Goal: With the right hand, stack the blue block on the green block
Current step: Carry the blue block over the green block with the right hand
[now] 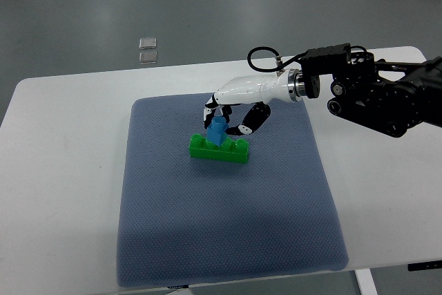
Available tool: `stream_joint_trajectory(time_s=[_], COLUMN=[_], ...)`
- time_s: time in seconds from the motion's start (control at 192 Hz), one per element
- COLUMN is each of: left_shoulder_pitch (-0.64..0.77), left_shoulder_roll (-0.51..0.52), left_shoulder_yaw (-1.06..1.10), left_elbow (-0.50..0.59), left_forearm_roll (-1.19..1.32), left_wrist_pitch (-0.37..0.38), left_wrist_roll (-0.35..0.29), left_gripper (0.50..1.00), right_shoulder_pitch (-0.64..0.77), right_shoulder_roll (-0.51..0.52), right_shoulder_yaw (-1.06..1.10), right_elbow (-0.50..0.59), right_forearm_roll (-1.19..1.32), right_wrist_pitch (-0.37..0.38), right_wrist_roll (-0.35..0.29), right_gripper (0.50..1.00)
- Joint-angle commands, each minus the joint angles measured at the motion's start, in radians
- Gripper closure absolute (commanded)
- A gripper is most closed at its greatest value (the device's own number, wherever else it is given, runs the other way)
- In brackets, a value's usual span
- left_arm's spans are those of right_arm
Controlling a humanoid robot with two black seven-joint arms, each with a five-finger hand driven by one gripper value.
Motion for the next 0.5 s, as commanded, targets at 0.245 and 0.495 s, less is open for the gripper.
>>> stream_joint_trajectory(time_s=[0.245, 0.495], left_shoulder_pitch=[0.0, 0.0], left_shoulder_roll=[0.0, 0.0], left_shoulder_yaw=[0.0, 0.0], left_elbow=[0.0, 0.0], left_forearm_roll=[0.0, 0.0], left_wrist_pitch=[0.0, 0.0], left_wrist_roll=[0.0, 0.0], left_gripper=[0.5, 0.5], right_shoulder_pitch=[-0.003, -0.005], right_shoulder_roll=[0.024, 0.032], right_shoulder_yaw=[-0.02, -0.021], right_elbow=[-0.039, -0.051], right_forearm_roll=[-0.036, -0.056], right_wrist_pitch=[-0.029, -0.029], right_wrist_roll=[0.002, 0.002], right_gripper=[1.0, 1.0])
